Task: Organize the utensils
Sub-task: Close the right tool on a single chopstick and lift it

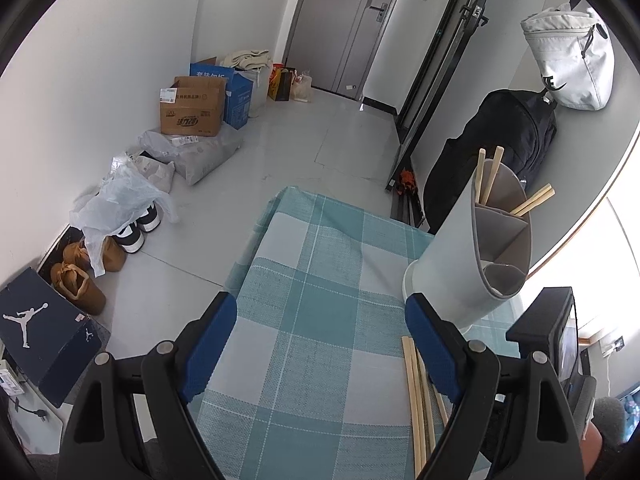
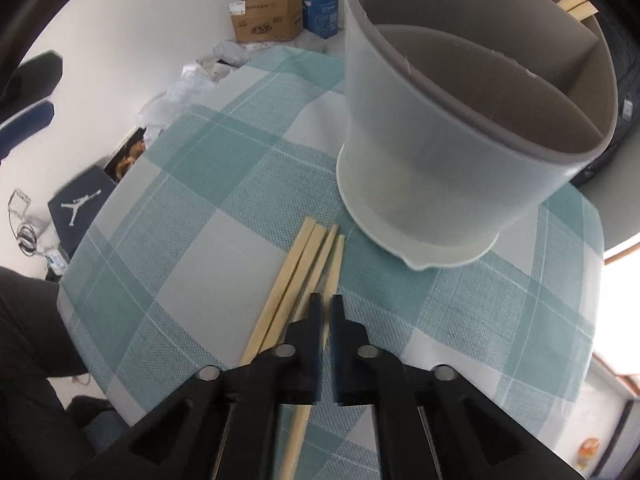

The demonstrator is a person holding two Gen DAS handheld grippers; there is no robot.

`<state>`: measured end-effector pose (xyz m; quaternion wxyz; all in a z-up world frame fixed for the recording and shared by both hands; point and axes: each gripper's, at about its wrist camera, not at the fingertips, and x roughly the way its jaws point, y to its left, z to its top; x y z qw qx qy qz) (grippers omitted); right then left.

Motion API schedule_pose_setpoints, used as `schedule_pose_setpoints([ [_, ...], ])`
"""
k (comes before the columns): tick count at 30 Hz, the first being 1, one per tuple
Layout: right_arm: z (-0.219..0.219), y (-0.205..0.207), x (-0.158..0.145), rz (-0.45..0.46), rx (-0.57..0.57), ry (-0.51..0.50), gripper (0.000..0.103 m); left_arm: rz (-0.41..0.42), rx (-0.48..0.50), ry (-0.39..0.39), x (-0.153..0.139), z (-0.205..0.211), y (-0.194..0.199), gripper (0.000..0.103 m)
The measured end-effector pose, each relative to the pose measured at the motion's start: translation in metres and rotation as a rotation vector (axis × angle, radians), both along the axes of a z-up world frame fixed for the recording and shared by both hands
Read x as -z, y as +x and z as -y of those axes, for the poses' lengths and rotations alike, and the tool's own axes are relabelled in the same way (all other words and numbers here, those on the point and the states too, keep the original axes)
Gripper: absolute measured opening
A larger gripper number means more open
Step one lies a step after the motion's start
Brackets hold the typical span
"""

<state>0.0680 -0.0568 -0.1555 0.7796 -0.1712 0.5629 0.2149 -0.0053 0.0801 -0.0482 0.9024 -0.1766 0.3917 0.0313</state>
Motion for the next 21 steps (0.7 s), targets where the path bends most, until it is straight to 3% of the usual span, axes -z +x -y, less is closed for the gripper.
schedule_pose_setpoints([
  [7,0.011,-0.004,-0.004,-0.039,0.000,-0.001,0.002,-0.003,-0.001,-0.041,-0.001,-0.006,0.001,0.083],
  [13,-0.004,0.009,-0.001,-0.018,-0.013,-0.030,0.009,-0.017,-0.007,-0.034,0.002,-0.006,0.002,0.083],
  [21,0.002,0.016,-0.003,-0.001,0.037,0.038,0.007,-0.057,-0.040,-0.041,0.013,-0.018,0.003,0.083],
])
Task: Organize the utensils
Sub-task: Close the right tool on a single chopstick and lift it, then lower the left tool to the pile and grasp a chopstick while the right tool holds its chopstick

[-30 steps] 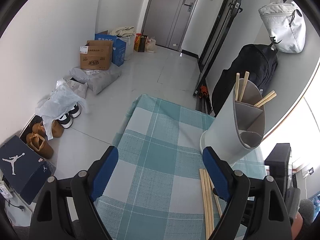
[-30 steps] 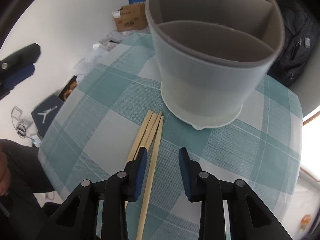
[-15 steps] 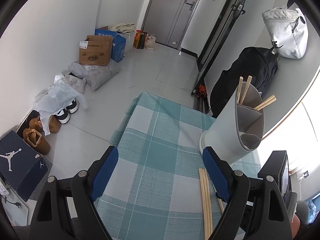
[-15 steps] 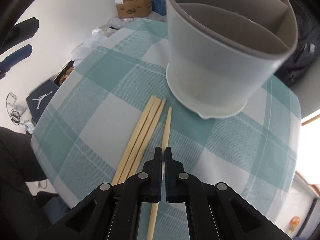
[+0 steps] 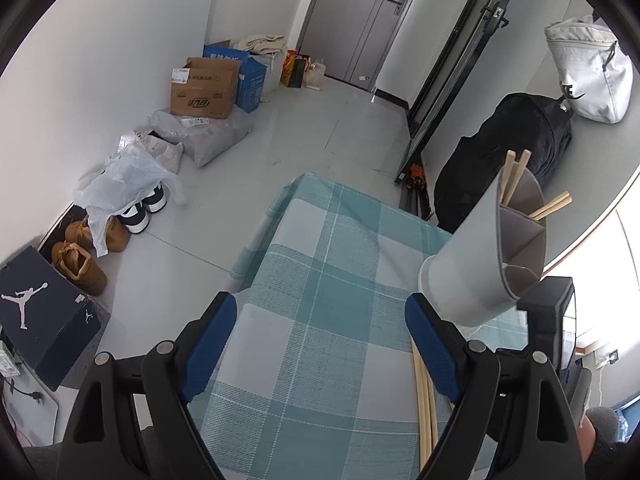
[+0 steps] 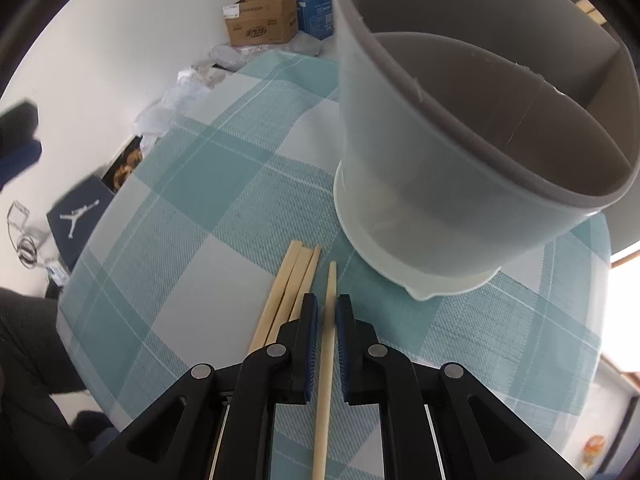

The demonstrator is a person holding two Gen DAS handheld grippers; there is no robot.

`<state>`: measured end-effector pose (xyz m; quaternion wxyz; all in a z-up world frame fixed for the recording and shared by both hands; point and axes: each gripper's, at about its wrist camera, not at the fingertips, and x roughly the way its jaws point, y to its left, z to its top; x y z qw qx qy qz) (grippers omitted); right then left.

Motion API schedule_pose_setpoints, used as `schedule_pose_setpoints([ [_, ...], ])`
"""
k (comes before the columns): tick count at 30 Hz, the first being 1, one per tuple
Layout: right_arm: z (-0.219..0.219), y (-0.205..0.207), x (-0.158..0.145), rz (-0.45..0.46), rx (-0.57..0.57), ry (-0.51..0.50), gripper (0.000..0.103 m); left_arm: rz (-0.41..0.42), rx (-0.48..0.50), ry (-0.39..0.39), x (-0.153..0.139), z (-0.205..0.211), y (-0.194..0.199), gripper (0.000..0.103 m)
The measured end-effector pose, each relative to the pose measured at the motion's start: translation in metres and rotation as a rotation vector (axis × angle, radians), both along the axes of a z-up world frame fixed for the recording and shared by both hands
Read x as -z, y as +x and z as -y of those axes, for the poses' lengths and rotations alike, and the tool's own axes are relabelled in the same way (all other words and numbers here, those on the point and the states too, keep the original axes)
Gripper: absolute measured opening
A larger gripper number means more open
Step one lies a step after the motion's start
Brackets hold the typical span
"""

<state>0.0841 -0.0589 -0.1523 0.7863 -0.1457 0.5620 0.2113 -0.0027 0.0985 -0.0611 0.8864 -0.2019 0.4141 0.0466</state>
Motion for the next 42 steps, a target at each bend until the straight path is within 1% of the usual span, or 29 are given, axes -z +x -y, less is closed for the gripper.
schedule_pose_setpoints([
  [1,0.002,0.000,0.000,0.003,0.010,0.011,0.005,-0.011,-0.003,0.001,0.003,-0.001,0.000,0.083],
  [4,0.008,0.000,-0.006,0.019,0.030,0.055,0.005,-0.050,0.000,0.005,0.013,0.001,0.002,0.083],
  [5,0.011,-0.003,-0.012,0.040,0.037,0.079,0.005,-0.061,0.008,0.006,0.015,0.002,0.003,0.083],
  [6,0.015,-0.004,-0.017,0.054,0.040,0.093,0.005,-0.078,0.024,0.005,0.019,0.006,0.004,0.083],
  [8,0.027,-0.009,-0.034,0.102,0.061,0.151,0.005,-0.119,0.061,0.007,0.026,0.016,0.008,0.083],
  [11,0.048,-0.012,-0.056,0.148,0.105,0.242,0.005,-0.176,0.125,0.016,0.036,0.034,0.013,0.083],
  [14,0.077,-0.016,-0.077,0.167,0.167,0.357,0.005,-0.226,0.191,0.051,0.042,0.056,0.019,0.083],
  [16,0.093,-0.021,-0.086,0.181,0.197,0.399,0.005,-0.253,0.229,0.098,0.047,0.073,0.023,0.083],
  [17,0.102,-0.023,-0.089,0.178,0.215,0.421,0.005,-0.263,0.238,0.113,0.047,0.077,0.024,0.083],
  [18,0.099,-0.018,-0.090,0.169,0.227,0.442,0.005,-0.276,0.249,0.127,0.049,0.082,0.025,0.083],
  [20,0.117,-0.022,-0.094,0.154,0.265,0.495,0.005,-0.295,0.264,0.137,0.052,0.088,0.026,0.083],
  [22,0.117,-0.023,-0.090,0.137,0.289,0.532,0.005,-0.315,0.266,0.157,0.055,0.092,0.026,0.083],
  [25,0.131,-0.031,-0.094,0.155,0.319,0.566,0.005,-0.334,0.264,0.167,0.060,0.096,0.026,0.083],
  [27,0.133,-0.036,-0.094,0.167,0.333,0.580,0.005,-0.333,0.261,0.197,0.060,0.099,0.027,0.083],
  [31,0.153,-0.043,-0.100,0.198,0.373,0.613,0.005,-0.331,0.250,0.206,0.059,0.097,0.027,0.083],
  [34,0.166,-0.047,-0.102,0.209,0.399,0.638,0.005,-0.363,0.225,0.226,0.061,0.094,0.028,0.084],
  [37,0.173,-0.047,-0.105,0.216,0.410,0.663,0.005,-0.373,0.226,0.228,0.061,0.093,0.030,0.084],
  [40,0.177,-0.046,-0.106,0.233,0.409,0.676,0.005,-0.384,0.223,0.267,0.063,0.097,0.033,0.084],
  [42,0.178,-0.045,-0.107,0.246,0.409,0.680,0.005,-0.380,0.225,0.276,0.065,0.097,0.040,0.083],
])
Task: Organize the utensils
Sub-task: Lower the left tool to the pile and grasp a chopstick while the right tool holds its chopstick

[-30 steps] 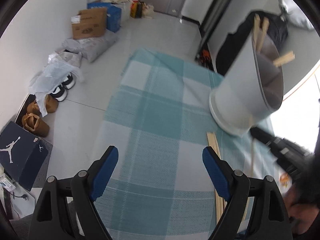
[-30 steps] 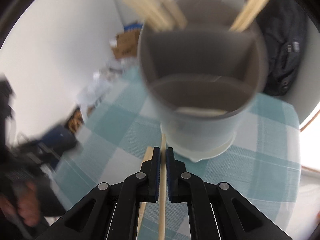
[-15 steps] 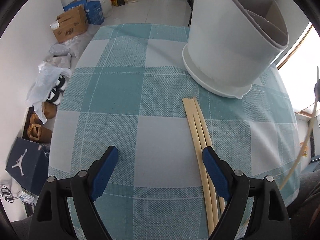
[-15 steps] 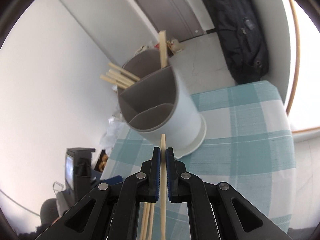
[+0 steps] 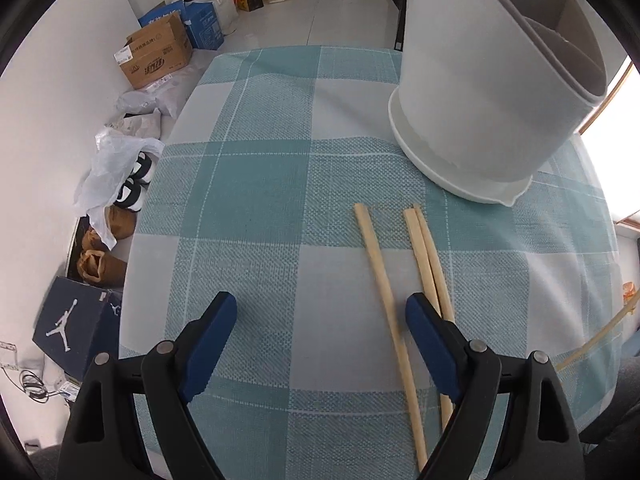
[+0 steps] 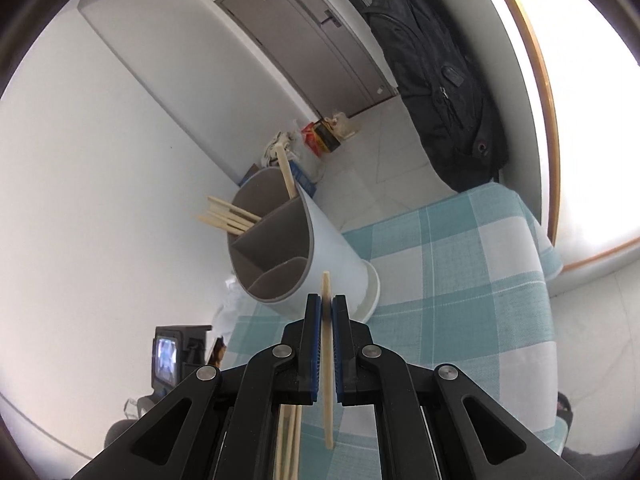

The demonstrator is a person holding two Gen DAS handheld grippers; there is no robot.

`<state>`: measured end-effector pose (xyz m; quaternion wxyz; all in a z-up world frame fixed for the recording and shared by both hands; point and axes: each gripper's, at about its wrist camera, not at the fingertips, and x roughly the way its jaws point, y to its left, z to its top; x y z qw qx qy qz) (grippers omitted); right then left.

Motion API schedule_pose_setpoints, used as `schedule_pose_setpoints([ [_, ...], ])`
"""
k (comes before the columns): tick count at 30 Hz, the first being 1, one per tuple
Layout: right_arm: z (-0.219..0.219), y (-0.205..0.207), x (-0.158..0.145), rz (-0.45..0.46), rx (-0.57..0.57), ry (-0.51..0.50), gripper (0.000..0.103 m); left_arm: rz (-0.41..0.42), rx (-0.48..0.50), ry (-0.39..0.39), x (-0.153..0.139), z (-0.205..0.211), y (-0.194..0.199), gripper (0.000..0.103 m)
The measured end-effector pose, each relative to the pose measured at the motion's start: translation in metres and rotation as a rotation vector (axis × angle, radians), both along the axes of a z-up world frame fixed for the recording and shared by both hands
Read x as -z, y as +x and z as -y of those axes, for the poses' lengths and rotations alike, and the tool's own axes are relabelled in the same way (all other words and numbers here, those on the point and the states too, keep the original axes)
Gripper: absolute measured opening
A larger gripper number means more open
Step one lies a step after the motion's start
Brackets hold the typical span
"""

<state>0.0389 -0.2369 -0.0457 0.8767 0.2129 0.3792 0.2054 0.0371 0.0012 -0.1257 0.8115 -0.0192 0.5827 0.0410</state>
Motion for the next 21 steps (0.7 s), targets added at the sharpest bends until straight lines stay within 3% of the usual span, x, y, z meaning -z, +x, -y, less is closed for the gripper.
schedule_pose_setpoints([
  [7,0.002,0.003,0.004,-0.002,-0.005,0.002,0.005,0.000,0.003,0.018,0.003,-0.004,0.017,0.079],
  [10,0.004,0.004,0.005,-0.009,-0.004,0.001,0.005,0.003,-0.010,-0.036,0.002,-0.008,0.021,0.065],
  [13,0.006,0.006,0.006,-0.012,-0.002,0.001,0.005,0.018,-0.017,-0.034,0.000,-0.008,0.024,0.044],
  [16,0.007,0.007,0.005,-0.014,-0.002,0.007,0.005,0.030,-0.030,-0.036,-0.001,-0.011,0.023,0.022],
  [17,0.006,0.006,0.004,-0.012,-0.002,0.006,0.005,0.032,-0.035,-0.037,-0.002,-0.012,0.023,0.010],
  [21,0.004,0.005,0.000,0.007,-0.008,-0.008,0.005,0.039,-0.059,-0.087,-0.002,-0.018,0.024,0.002],
])
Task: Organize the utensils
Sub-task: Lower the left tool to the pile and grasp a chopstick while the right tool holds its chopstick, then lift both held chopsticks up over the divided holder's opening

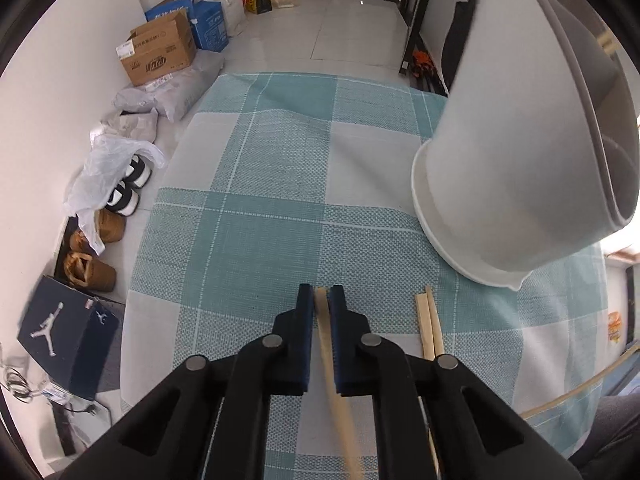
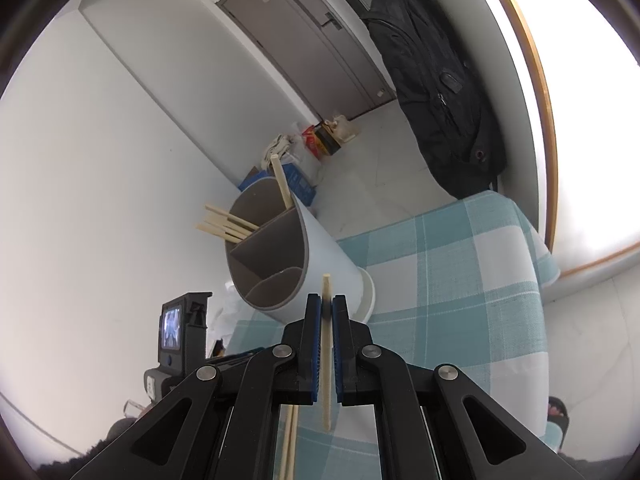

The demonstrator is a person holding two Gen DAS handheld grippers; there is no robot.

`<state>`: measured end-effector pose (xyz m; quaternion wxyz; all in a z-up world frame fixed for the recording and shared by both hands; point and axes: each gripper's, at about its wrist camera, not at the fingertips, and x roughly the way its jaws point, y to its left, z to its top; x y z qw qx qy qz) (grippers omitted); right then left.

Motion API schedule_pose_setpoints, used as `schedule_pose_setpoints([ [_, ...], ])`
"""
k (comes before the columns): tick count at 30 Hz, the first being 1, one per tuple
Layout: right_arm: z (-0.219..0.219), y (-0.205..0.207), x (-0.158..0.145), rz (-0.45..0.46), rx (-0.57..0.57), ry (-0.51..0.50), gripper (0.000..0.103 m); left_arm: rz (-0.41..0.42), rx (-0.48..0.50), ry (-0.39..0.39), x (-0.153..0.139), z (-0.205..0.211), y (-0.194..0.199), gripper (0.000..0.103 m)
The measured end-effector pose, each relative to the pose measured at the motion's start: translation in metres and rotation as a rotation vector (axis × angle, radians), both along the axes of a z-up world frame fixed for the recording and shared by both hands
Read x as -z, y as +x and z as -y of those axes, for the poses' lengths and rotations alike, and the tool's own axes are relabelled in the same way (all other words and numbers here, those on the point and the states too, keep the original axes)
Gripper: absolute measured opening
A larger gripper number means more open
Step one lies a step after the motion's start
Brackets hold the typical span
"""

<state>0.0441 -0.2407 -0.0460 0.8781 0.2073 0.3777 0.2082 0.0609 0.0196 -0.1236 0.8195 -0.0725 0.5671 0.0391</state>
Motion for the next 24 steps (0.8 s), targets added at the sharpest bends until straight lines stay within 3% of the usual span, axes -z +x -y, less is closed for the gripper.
schedule_pose_setpoints([
  [5,-0.006,-0.004,-0.005,0.031,-0.009,-0.029,0.005,0.099,-0.040,-0.058,-0.018,-0.003,-0.008,0.002],
  [14,-0.020,-0.017,-0.014,0.086,-0.035,-0.064,0.005,0.430,-0.035,-0.095,-0.090,0.006,-0.044,0.002],
  [24,-0.049,-0.031,-0.026,0.152,-0.088,-0.119,0.005,0.575,0.006,-0.096,-0.109,0.001,-0.065,0.002],
])
